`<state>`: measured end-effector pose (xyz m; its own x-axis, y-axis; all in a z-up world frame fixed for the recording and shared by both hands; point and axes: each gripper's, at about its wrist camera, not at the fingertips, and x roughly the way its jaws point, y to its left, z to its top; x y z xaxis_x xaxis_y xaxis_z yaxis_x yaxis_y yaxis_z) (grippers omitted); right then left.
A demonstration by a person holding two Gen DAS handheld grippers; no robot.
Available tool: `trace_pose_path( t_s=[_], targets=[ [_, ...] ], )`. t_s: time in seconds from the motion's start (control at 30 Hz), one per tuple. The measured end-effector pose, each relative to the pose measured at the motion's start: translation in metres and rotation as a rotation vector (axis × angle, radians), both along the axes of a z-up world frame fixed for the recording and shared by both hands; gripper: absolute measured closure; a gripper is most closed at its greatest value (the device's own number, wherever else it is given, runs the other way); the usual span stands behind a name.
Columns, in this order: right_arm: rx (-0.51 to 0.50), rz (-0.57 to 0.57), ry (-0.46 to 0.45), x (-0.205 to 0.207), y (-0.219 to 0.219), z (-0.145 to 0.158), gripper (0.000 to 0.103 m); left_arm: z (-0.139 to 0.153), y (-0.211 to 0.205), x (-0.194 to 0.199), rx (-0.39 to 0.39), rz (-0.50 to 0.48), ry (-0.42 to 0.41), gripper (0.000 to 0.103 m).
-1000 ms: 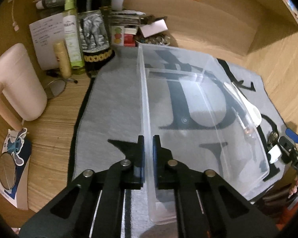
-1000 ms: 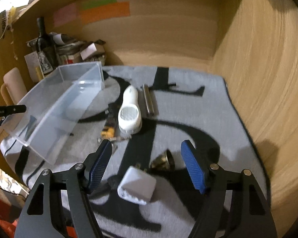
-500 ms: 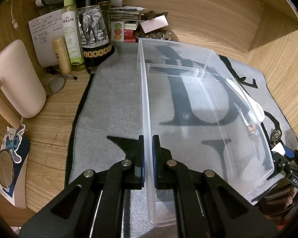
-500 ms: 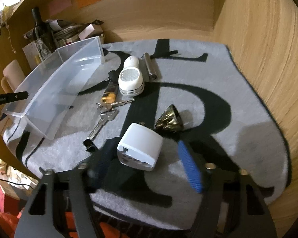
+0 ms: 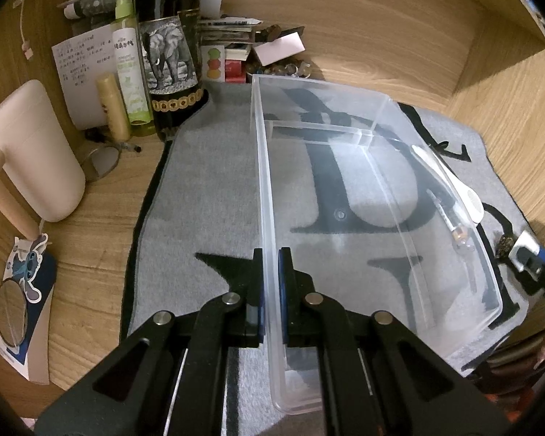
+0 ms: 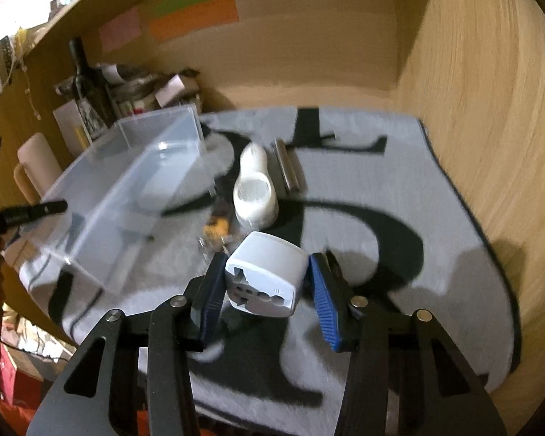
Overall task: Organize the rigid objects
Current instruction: 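Grasp the white plug adapter with the right gripper and lift it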
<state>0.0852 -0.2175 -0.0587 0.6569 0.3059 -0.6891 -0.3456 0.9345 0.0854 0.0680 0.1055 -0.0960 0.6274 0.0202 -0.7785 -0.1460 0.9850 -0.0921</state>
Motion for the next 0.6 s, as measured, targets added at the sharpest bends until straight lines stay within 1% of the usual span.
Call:
trace_pose_path(
  t_s=[0.3,0.4,0.6],
  targets=[
    [0.027,0.086,-0.120,0.013,0.040,0.040,0.061,-0.001,0.001,-0.001,-0.011,-0.010,-0.019,0.097],
    [0.043,0.129,-0.144,0.016,0.055,0.049,0.061,-0.001,0.000,0.000,-0.001,-0.021,-0.019,0.097],
    [0.043,0.202,-0.189,0.024,0.091,0.064,0.061,-0.001,0.001,0.002,-0.003,-0.034,-0.022,0.097]
  ],
)
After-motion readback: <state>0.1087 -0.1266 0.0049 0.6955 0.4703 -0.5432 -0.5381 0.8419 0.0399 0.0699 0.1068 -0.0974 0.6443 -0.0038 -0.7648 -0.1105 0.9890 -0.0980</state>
